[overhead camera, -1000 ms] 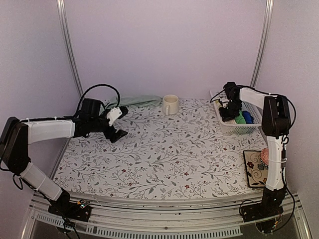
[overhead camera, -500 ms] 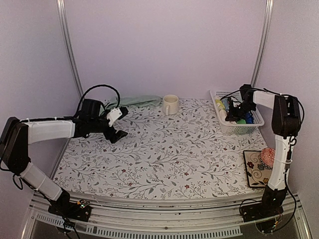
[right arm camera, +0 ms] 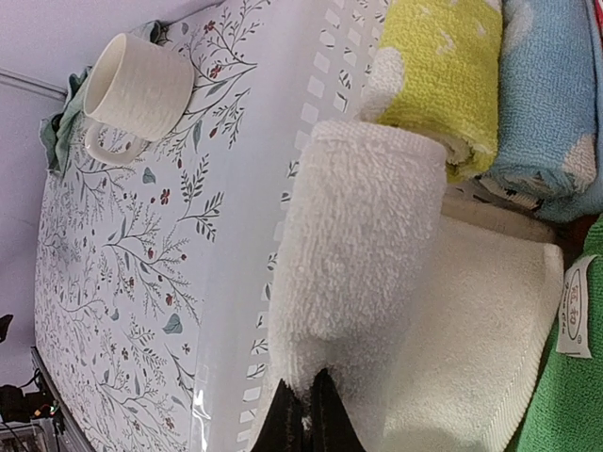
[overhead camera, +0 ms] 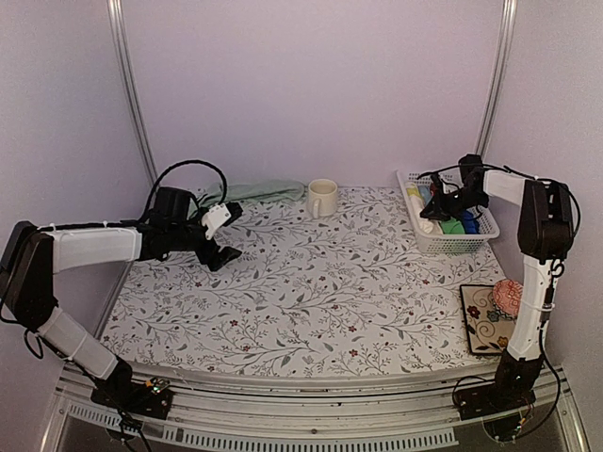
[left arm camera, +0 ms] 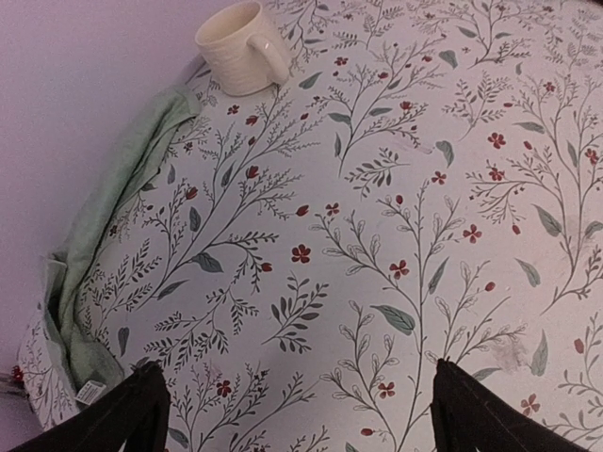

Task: Roll the towels
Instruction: Adjust the towel in the bin.

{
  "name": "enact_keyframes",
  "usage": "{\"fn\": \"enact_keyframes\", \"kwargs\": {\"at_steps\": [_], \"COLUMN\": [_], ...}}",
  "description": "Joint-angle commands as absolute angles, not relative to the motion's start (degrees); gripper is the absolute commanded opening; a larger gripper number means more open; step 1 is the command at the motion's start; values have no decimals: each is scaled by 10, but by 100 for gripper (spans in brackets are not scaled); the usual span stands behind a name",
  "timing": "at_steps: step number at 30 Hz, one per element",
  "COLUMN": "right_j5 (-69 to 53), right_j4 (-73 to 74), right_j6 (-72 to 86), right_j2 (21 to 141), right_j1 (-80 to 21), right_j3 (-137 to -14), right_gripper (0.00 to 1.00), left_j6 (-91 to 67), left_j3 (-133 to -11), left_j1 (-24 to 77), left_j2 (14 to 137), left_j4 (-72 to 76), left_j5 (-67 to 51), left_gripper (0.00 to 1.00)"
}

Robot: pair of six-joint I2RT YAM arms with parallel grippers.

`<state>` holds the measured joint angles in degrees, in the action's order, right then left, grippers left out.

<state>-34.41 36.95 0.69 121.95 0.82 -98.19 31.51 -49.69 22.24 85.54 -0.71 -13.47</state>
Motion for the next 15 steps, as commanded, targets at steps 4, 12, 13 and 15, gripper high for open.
{"fn": "enact_keyframes", "kwargs": {"at_steps": [4,12,13,15], "right_j5": [-329,-268,-267,-260], "right_j4": [372,387,388,390], "right_j6": [8,8,7,6], "right_j2": [1229,1238,1241,1245], "right_j1": [7,10,9,9], "right_j3": [-975,-976,-976,-976], "right_gripper": [3,3,3,3], "left_j6": [320,319,319,319], "left_j3": [-490,-491,-492,-493], "left_j1": [223,222,223,223], "left_j2": [850,850,850,851], "left_j4": [0,0,0,0], "left_j5": [-142,-143,-142,-142], "left_gripper": [97,97,97,97]}}
